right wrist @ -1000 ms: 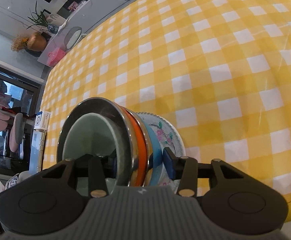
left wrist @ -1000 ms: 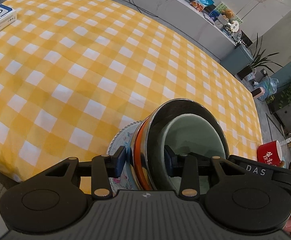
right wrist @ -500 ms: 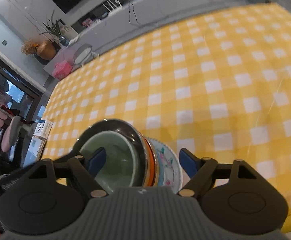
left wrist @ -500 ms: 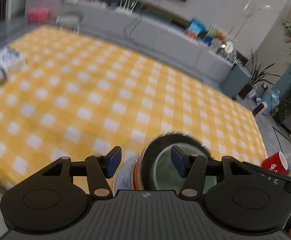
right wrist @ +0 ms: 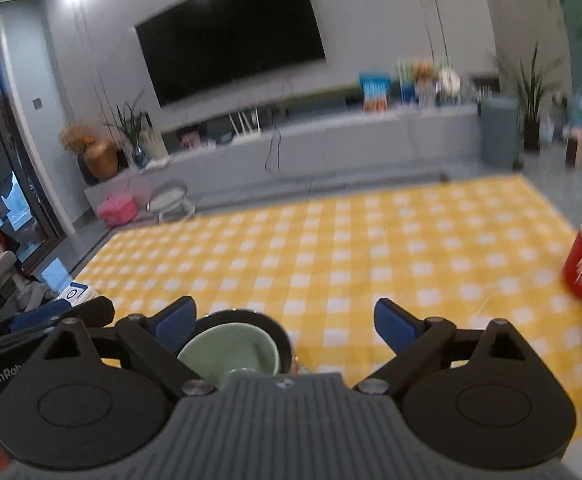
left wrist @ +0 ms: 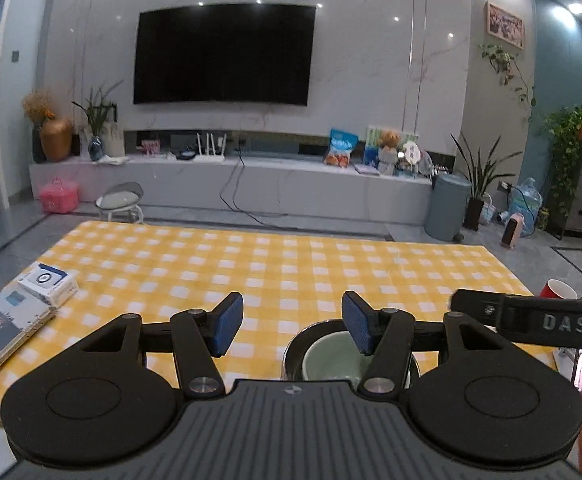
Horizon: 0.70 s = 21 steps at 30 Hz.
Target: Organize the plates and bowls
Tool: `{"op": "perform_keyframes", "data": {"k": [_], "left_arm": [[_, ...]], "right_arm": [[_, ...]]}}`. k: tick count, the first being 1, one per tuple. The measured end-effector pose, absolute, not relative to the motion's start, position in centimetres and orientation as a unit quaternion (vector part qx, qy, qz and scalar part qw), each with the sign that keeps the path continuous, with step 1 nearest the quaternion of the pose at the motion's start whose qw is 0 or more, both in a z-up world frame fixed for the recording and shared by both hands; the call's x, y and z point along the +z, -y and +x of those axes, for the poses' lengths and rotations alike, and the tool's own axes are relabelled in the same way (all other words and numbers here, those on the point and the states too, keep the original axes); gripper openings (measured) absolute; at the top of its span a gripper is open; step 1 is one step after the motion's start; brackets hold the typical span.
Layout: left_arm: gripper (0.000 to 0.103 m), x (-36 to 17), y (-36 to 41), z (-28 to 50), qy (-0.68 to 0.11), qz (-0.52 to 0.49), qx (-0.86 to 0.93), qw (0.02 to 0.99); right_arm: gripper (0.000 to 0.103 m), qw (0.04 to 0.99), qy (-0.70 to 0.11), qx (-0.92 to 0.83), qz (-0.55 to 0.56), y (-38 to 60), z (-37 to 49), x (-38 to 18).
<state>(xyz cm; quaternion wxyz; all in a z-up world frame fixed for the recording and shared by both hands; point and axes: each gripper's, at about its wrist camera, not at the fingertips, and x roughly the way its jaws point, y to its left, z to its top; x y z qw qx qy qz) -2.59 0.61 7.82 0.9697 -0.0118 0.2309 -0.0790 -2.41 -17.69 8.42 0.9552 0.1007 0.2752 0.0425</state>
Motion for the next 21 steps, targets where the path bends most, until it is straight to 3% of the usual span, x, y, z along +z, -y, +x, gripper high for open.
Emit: {"op": "perform_keyframes", "data": {"k": [6,21], "left_arm": [[0.067,6.5,-0.4,-4.5,-0.241,0.003,-0.071,0.968],[0.074,3.6,-0.2,-5.9,-0.322,0.037,-0.05,0.945]], "right_arm": [[0.097,0.97,-0.236,0.017,0.055,16.9,-6.8,8.0],[0.097,0.96,-0.279,-0.009,0.015,15.8,-11.3,4.7]]}}
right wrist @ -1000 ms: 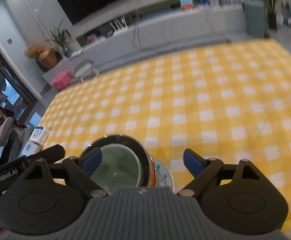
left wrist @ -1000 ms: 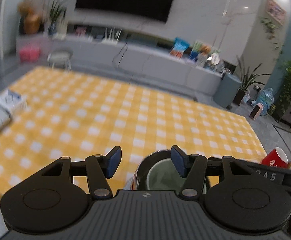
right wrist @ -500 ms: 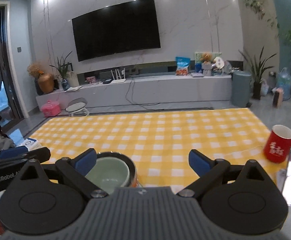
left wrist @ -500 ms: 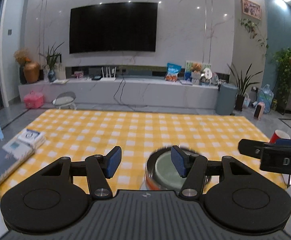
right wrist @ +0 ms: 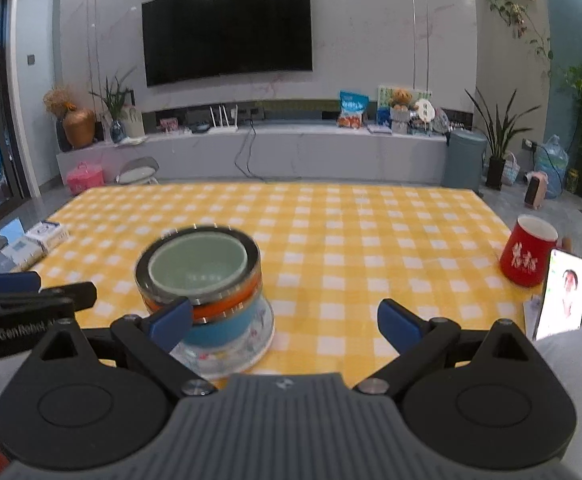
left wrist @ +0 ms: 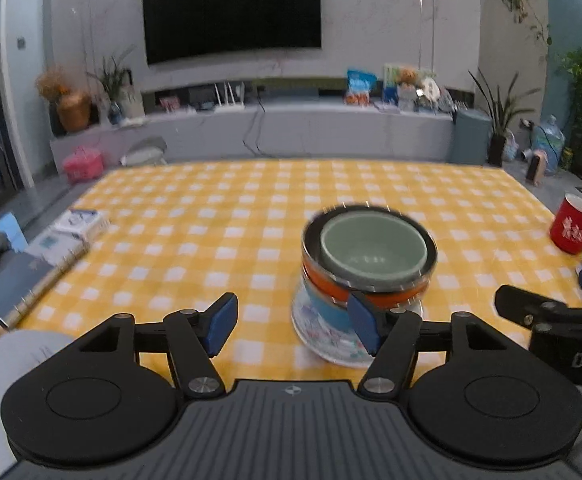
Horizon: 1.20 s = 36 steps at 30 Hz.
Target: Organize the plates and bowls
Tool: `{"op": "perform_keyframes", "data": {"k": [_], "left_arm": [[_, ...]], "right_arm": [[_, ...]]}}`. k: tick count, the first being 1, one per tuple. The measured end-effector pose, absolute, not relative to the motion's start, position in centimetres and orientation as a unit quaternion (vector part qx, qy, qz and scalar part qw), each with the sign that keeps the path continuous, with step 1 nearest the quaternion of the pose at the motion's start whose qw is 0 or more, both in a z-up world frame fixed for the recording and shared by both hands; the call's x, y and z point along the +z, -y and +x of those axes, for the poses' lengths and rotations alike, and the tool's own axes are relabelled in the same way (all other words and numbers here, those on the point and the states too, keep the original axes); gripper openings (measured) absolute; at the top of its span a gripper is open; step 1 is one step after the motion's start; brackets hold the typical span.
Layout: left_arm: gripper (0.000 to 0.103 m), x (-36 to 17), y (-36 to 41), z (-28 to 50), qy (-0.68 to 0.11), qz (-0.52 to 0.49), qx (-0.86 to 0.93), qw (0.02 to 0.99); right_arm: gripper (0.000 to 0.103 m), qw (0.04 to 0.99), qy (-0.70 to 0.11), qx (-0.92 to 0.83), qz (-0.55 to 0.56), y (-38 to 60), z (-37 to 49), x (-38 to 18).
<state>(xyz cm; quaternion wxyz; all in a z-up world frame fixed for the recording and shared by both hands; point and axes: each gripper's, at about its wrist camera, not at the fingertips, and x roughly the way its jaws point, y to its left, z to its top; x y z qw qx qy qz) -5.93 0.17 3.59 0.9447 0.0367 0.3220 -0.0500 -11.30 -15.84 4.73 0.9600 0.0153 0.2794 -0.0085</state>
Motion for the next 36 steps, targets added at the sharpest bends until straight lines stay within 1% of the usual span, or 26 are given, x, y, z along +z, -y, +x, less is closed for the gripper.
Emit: {"op": "perform_keyframes", "data": {"k": [4,9,16,36], "left_arm": [[0.074,2.1,0.1,-5.6,-0.352,0.055,-0.05,0.933],[0.074,0.7,0.1,-5.1,-0.388,0.054,-0.049,0.919],[0.074,0.7,0.4,-5.5,-0.389,0.059,-0.052,0.918],[0.074,1.1,0.4,-5.6,-0.382,0.061,-0.051,0.921]], "right_arm": [[0.097,0.951,-0.308,-0.003,0.022,15.8,-11.0,3.5],[0.097,0.943,-0.333,0.003,0.019,15.3,-10.6,2.4],[0.097,0.938,-0.346,0.01,0.016,14.9,-10.3,1.7],[0.097,0.938,-0.347,0.012,0.015,14.6,-10.2,1.6]]}}
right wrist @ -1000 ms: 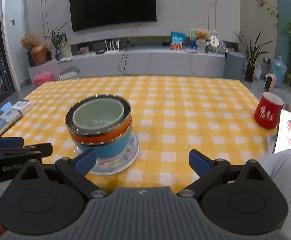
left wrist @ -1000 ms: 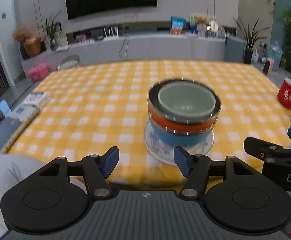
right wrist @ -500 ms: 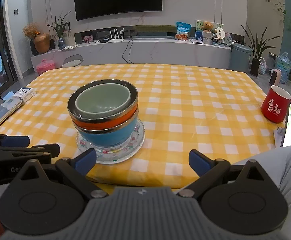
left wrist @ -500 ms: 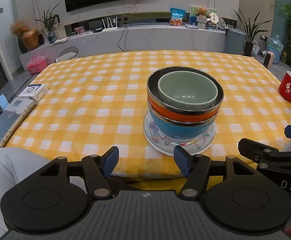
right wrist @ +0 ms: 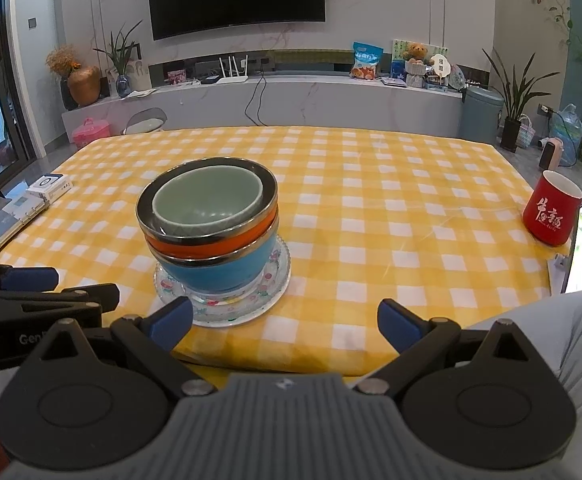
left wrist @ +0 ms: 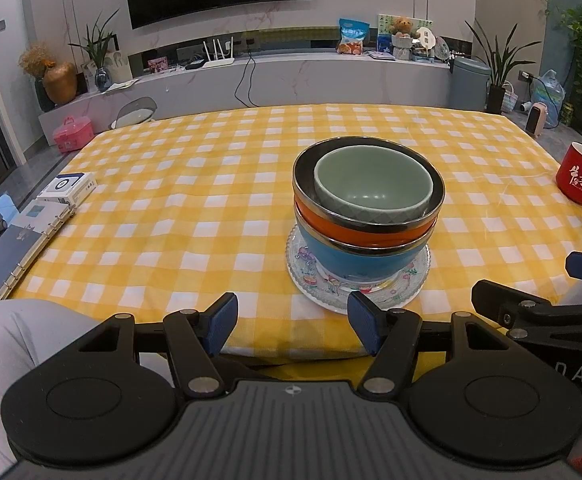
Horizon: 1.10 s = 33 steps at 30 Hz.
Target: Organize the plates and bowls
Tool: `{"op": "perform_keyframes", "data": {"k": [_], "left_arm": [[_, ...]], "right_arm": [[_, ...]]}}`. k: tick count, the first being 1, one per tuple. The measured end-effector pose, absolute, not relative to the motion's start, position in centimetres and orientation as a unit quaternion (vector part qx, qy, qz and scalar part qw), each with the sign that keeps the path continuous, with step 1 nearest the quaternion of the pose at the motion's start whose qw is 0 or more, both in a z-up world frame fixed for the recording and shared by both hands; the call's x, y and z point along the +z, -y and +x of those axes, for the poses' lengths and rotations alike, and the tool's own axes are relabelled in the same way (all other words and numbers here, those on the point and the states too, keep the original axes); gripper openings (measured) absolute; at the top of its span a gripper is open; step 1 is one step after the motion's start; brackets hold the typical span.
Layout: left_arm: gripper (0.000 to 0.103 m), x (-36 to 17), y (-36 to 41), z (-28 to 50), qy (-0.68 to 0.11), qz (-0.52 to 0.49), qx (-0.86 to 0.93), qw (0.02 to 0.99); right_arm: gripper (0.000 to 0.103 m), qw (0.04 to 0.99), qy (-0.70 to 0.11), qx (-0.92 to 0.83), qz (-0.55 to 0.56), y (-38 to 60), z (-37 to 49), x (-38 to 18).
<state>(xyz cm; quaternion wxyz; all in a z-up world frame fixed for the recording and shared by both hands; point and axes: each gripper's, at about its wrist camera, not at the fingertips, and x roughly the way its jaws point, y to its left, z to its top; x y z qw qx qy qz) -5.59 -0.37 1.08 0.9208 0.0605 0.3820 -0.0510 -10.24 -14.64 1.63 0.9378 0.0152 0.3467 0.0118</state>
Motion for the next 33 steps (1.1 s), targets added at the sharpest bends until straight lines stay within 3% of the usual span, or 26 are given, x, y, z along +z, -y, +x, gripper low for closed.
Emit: {"op": "perform_keyframes", "data": {"k": [33], "left_arm": [[0.074,1.36,0.32,-5.63,-0.378,0.063,-0.051,0.922]], "right_arm": [[0.097,0.936,-0.352,0.012,0.018,14.76,-10.21,1.44]]}}
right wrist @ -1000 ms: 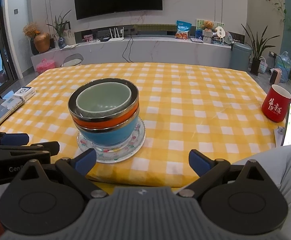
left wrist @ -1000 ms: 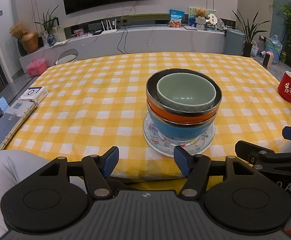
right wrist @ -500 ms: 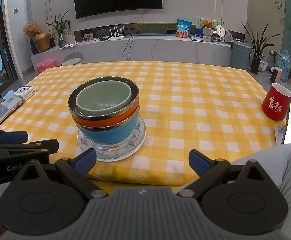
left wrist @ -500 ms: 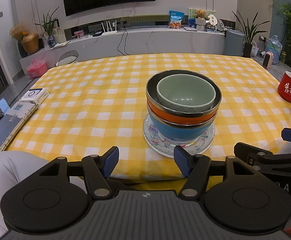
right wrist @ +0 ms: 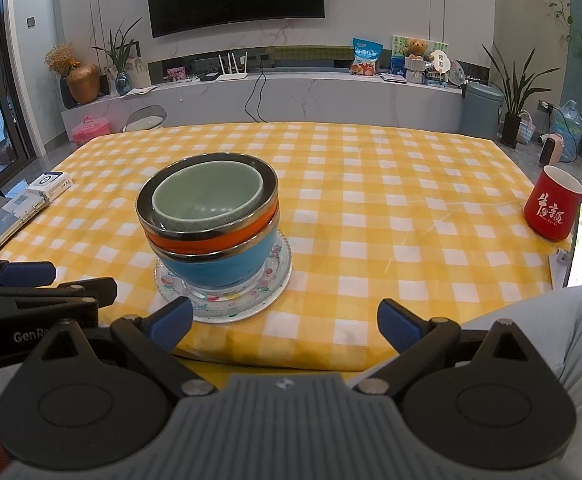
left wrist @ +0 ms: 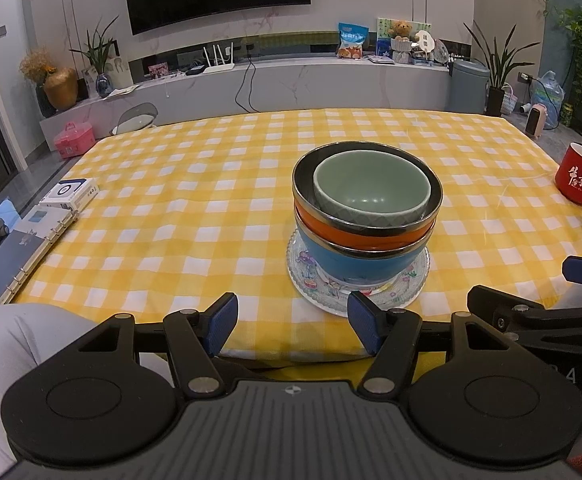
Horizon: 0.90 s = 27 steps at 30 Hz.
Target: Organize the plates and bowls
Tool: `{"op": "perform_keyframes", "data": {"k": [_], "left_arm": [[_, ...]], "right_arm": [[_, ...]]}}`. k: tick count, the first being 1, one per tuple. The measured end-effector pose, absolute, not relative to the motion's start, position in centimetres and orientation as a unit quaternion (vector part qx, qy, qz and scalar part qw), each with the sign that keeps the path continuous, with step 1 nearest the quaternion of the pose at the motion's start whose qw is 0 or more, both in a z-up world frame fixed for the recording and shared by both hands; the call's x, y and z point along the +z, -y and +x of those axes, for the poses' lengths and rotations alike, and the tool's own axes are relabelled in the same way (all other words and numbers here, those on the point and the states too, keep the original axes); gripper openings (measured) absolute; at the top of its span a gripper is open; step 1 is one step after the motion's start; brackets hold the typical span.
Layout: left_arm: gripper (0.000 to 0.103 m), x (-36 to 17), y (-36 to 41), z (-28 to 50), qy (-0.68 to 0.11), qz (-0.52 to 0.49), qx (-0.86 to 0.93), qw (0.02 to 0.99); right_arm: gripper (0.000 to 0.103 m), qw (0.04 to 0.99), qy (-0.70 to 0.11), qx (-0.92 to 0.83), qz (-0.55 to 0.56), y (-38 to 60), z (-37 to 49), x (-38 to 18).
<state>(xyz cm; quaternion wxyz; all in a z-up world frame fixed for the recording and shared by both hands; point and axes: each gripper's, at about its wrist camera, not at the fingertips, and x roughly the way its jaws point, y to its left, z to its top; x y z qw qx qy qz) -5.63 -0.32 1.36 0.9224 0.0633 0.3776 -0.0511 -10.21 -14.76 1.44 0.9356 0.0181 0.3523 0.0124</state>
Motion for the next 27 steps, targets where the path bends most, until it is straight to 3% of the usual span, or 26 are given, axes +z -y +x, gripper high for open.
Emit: {"op": "perform_keyframes", "data": {"k": [27], "left_arm": [[0.074,1.89,0.26,-5.59,-0.375,0.065,-0.054,0.923]], "right_arm": [[0.097,0.935,-0.353,0.012,0.017,14.83,-10.19,1.5]]}}
